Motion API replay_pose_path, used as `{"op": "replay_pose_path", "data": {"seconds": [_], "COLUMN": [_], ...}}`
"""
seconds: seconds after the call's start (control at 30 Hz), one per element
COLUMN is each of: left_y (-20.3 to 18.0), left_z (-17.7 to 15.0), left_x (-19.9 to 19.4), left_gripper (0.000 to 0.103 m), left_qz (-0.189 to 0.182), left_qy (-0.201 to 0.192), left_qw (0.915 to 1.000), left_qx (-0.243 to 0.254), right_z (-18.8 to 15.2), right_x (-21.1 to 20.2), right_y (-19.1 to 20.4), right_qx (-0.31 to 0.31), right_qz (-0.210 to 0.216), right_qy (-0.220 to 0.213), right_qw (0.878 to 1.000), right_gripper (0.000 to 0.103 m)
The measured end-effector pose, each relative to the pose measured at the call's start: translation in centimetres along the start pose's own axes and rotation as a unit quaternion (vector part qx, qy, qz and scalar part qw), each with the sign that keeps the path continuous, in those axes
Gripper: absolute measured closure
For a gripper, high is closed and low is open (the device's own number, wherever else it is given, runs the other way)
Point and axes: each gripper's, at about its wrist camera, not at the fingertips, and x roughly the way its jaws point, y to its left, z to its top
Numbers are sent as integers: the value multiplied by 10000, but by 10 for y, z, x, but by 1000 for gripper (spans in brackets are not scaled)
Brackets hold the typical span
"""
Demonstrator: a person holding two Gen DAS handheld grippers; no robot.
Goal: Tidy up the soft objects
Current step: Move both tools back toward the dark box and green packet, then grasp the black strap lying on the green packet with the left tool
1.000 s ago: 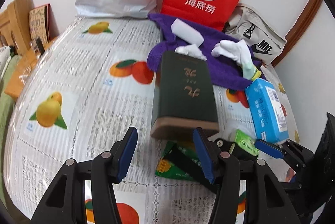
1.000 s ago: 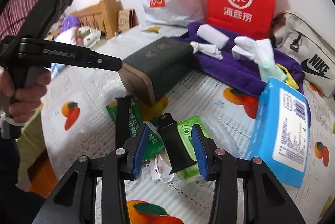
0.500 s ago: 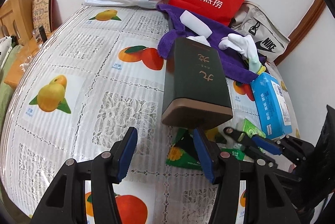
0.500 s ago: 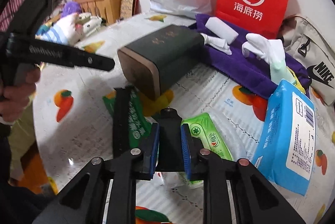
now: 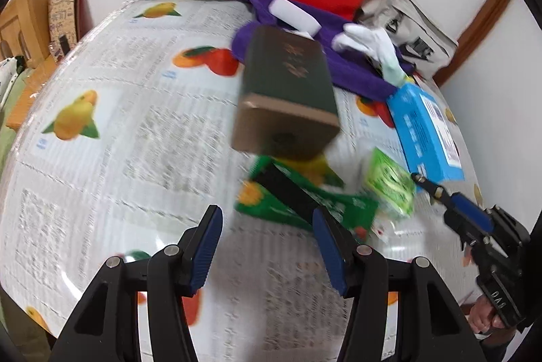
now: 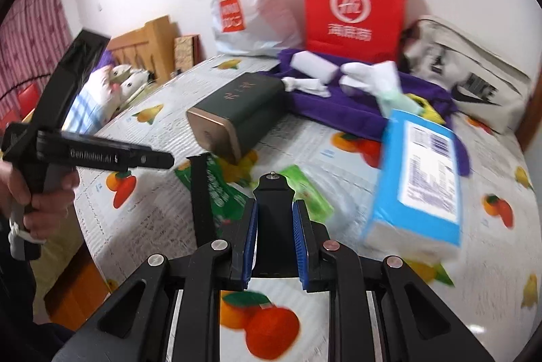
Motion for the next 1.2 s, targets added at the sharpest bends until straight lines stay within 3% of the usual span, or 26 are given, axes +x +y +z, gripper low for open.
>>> {"op": "replay_pose_path", "data": {"seconds": [0.23, 0.4, 0.53, 0.63, 0.77, 0.93, 1.1, 1.2], "left_y": [-23, -40, -51, -54, -40, -24, -16, -17], "left_z": [-13, -15, -11, -11, -18, -23, -27, -26], "left_x": [21, 33, 39, 39, 30, 24, 18, 22], "left_gripper": [44, 42, 43, 51, 63, 64, 64, 64], "left_qz": [-321, 48, 505, 777, 746, 683, 561, 531], "left_qy": [263, 175, 71, 68, 128, 165, 209, 114], "left_qw": [9989, 9997, 9987, 9967, 9968, 9973, 9981, 9985], "left_qx": [-211, -169, 36, 226, 275, 226, 138, 106], "right_z": [-33, -58, -72, -78, -84, -89, -89, -89], "right_x": [-29, -33, -24, -15, -4, 2, 4, 8], "right_y": [-21, -44, -61, -66, -66, -66, -62, -58], "right_qx": [353, 657, 1039, 1089, 1106, 1159, 1121, 991], "right_qz": [-249, -667, -699, -738, -656, -609, -463, -585], "right_qy": [-66, -12, 42, 104, 190, 261, 220, 170], "right_qw": [9990, 9956, 9921, 9913, 9915, 9910, 9924, 9932], "right_gripper": [82, 82, 82, 82, 82, 80, 63, 63]}}
